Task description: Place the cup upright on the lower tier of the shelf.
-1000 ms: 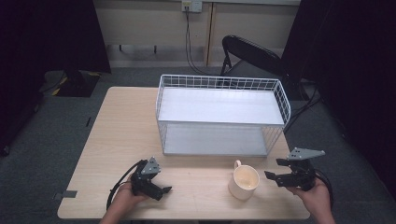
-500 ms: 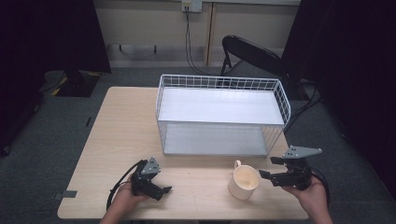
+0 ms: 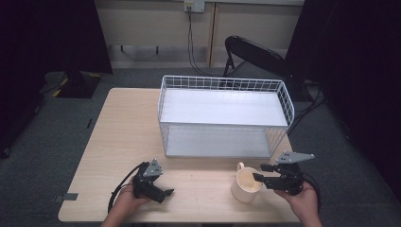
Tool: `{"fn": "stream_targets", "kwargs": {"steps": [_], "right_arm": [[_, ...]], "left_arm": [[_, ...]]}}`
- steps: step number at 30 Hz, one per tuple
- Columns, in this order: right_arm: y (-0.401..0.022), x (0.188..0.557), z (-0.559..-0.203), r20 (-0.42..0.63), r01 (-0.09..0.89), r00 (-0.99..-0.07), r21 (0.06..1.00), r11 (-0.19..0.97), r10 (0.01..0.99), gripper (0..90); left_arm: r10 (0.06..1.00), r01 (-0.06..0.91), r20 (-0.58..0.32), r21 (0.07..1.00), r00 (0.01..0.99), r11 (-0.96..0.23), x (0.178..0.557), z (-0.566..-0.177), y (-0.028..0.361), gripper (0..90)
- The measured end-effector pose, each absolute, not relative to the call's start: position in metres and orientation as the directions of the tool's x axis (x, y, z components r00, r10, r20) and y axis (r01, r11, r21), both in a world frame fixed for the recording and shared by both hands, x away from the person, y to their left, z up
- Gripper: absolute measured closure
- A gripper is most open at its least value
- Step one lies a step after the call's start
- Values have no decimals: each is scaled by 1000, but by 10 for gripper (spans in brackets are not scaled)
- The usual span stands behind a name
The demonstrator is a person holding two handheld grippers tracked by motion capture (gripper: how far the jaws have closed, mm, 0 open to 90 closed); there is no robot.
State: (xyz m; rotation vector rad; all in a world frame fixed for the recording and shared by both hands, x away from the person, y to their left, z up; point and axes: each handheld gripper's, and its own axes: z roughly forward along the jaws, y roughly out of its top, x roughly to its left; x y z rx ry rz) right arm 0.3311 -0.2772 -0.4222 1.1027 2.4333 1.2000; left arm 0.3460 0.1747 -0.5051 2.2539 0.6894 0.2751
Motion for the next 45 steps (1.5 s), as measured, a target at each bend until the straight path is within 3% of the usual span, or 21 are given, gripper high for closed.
{"fn": "stream_targets", "kwargs": {"steps": [2, 7, 19, 25, 45], "right_arm": [[-275, 331, -423, 126, 529, -701, 752, 393, 702, 491], [-268, 329, -426, 112, 516, -685, 772, 371, 720, 632], [-260, 333, -435, 92, 531, -673, 751, 392, 734, 790], [-258, 333, -437, 47, 516, -669, 748, 418, 742, 817], [-250, 340, -430, 51, 511, -667, 757, 407, 743, 820]], "left_arm": [[555, 394, -13, 718, 832, -574, 346, -505, 175, 0], [555, 394, -12, 718, 832, -574, 346, -505, 175, 0], [555, 393, -12, 718, 832, -574, 346, -505, 175, 0], [555, 394, -13, 718, 832, -573, 346, -505, 175, 0], [555, 394, -13, 718, 832, -573, 346, -505, 175, 0]]}}
